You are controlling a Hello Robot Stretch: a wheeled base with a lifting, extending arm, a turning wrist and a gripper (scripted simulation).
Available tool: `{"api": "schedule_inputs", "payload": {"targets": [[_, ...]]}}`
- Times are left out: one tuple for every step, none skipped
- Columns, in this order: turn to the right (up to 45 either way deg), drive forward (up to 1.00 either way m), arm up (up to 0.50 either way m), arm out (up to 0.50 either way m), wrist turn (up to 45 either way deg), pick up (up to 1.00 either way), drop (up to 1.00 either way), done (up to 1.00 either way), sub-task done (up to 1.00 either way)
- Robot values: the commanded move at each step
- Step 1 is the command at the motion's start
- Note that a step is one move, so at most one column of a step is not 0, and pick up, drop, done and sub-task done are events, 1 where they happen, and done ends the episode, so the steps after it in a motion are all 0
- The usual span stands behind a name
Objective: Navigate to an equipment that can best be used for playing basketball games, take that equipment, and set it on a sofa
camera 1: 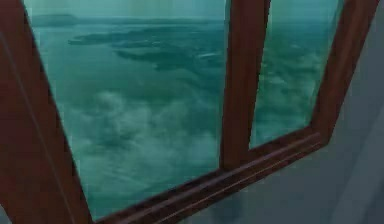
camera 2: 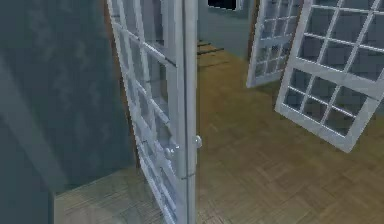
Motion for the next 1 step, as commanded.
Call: {"api": "schedule_inputs", "payload": {"targets": [[45.0, 0.0, 0.0, 0.0, 0.0, 0.0, 0.0, 0.0, 0.0]]}}
